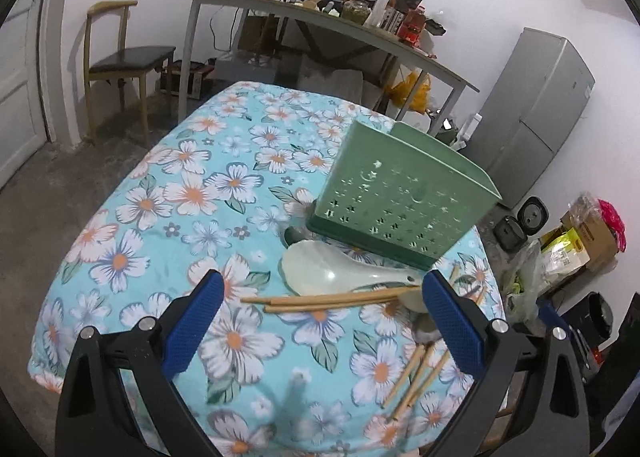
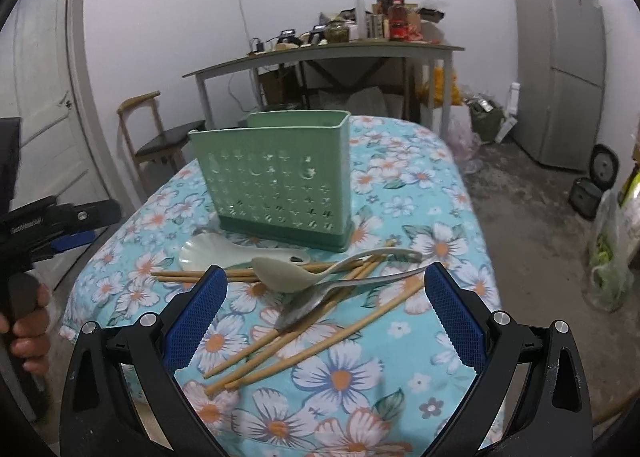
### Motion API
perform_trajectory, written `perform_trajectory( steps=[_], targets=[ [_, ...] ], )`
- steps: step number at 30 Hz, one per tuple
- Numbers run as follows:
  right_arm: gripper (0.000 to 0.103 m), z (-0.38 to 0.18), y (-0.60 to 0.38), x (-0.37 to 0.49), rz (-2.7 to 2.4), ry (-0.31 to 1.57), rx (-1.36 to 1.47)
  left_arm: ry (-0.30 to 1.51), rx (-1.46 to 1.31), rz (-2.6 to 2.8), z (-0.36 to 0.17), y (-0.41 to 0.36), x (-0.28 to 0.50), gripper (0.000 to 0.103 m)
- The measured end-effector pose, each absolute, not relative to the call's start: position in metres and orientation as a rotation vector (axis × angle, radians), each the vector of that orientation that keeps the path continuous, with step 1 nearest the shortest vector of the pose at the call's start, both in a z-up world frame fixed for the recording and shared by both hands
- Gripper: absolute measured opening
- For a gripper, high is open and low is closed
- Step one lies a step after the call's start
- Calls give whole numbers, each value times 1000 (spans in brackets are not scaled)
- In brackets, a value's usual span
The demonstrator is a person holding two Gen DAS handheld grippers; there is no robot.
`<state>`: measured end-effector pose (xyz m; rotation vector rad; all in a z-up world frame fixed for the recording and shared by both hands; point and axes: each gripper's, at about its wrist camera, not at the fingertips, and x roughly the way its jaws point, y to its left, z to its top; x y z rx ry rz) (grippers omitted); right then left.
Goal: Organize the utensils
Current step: 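Move the left tool toward the white ceramic spoon beside the green caddy, then close the left tool on the white ceramic spoon handle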
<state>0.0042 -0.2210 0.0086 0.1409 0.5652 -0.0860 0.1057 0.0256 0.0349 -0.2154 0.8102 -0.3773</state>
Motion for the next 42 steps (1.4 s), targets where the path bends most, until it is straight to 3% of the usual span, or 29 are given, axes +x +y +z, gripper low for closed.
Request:
perform_trajectory(
  steps=[15,24,28,35,42],
  targets=[
    [94,15,-233,20,91,631,259,989,-268,-510,-26,22,174,56],
    [80,16,-215,93,275,704,230,1142,-373,-698,-69,34,218,35],
    [76,17,-196,145,362,861,170,1266,-441,-769,-85,41,244,21],
    [68,39,-153,191,462,1010,25,1389,-450,-884,-94,35,276,17],
    [59,22,-139,208,433,1158,4,1443,-460,-930,-98,40,279,17]
  ],
)
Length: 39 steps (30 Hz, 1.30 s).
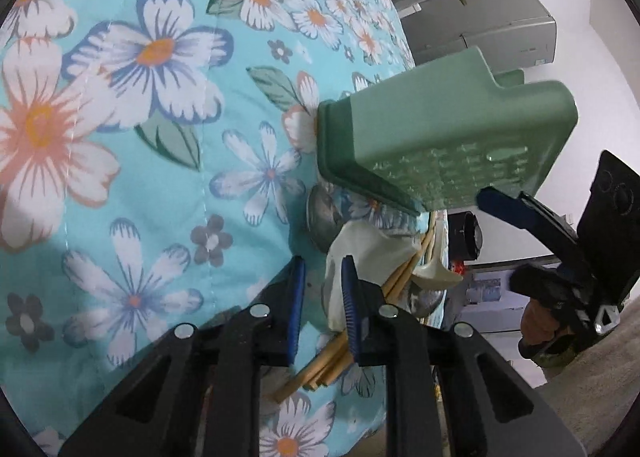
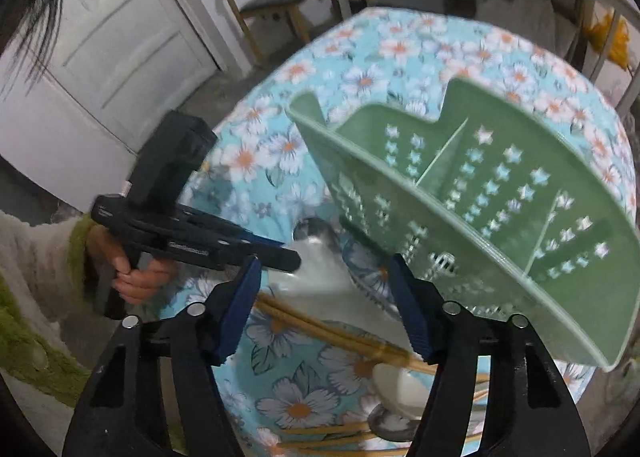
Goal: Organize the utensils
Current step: 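Close the left tool on the white ceramic spoon handle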
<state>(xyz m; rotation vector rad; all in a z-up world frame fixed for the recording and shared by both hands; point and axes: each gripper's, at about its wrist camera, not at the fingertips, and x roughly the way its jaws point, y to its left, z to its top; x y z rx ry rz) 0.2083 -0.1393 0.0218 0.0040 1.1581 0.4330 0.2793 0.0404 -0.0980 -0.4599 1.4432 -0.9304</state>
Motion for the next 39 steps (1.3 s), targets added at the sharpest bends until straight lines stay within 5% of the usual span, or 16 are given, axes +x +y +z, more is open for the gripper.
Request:
perform_trajectory(
  steps=[16,31,39],
  targets=[
    [42,67,-178,157,218,1296,213,1516,-178,-751,-72,3,283,11],
    [42,63,-185,131,113,1385,251,1523,-161,-735,-73,-3,283,12],
    [42,111,-135,137,96,1308,148,1472,-140,-782,-70,1,280,11]
  ],
)
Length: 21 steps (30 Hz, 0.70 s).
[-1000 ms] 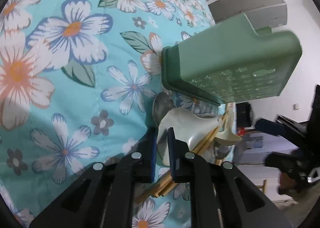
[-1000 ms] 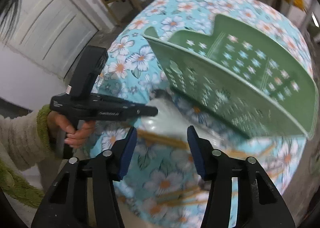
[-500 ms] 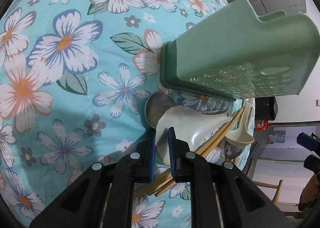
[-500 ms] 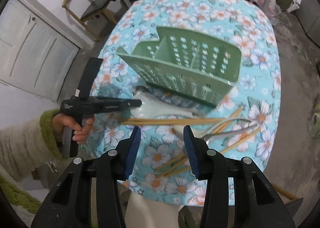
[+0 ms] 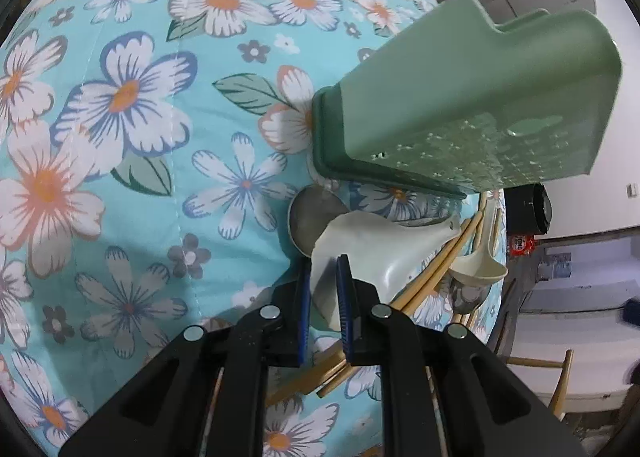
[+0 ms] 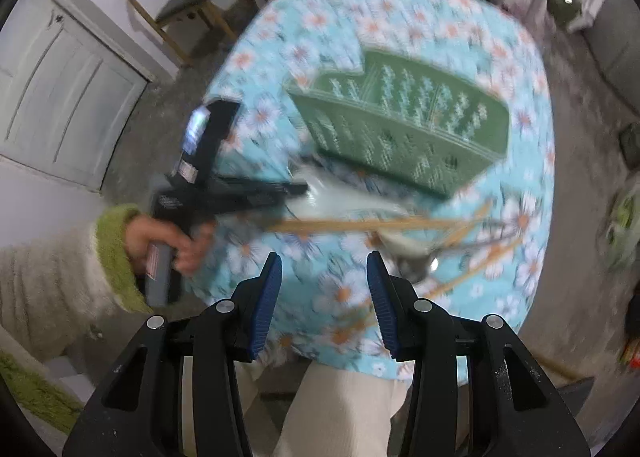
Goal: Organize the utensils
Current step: 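Close the left tool on the white ceramic spoon handle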
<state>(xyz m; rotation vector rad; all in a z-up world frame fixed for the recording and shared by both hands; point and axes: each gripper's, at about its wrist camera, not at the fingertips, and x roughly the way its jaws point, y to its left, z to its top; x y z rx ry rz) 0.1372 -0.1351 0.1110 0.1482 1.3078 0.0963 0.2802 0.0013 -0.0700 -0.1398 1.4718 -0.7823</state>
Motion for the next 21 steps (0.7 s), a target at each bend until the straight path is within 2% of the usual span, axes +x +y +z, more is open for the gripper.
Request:
perform_trajectory(
  steps=[9,21],
  targets=[
    [42,194,-81,111,-52,1186,195,1451,-178,-854,-76,10,282,11],
    [42,162,-91,104,-83,1207,369,1431,-58,-884,-69,0,283,11]
  ],
)
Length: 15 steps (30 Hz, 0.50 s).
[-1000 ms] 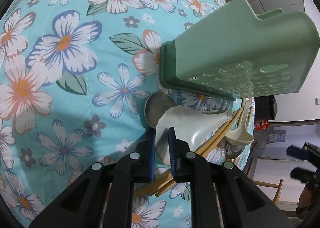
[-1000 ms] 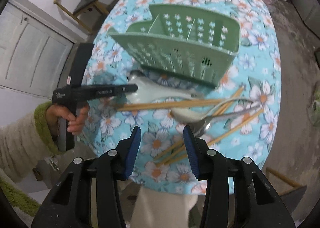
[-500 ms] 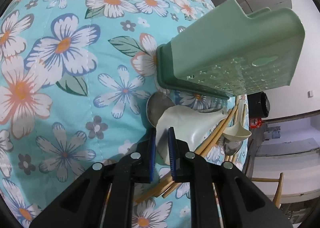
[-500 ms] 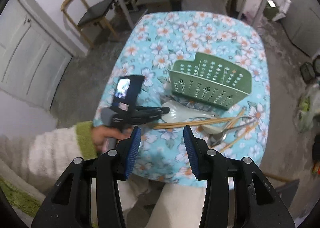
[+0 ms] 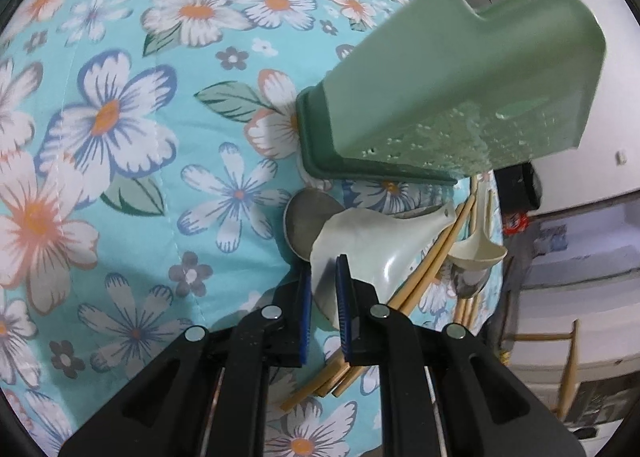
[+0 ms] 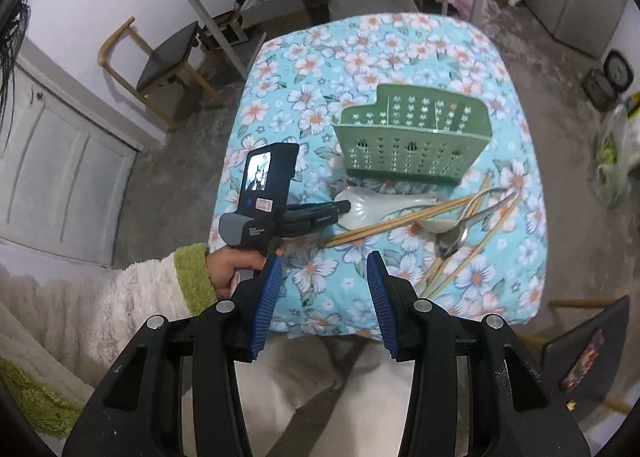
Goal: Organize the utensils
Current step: 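Close the left tool on the white ceramic spoon handle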
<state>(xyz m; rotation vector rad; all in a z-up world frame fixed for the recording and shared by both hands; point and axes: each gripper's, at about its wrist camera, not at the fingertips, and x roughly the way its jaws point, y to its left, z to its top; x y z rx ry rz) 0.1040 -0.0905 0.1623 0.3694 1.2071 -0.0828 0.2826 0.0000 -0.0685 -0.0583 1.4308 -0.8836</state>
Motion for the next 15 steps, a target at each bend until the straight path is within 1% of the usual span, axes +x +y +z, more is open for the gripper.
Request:
perform_trajectory(
  steps=[9,15],
  targets=[
    [42,158,-136,104,-49,1234,406,1461,-56,-787,-67,-9,278,11],
    [42,155,-162,112,24,1254,311,1512,-36,-683,-64,-21,271,13]
  ],
)
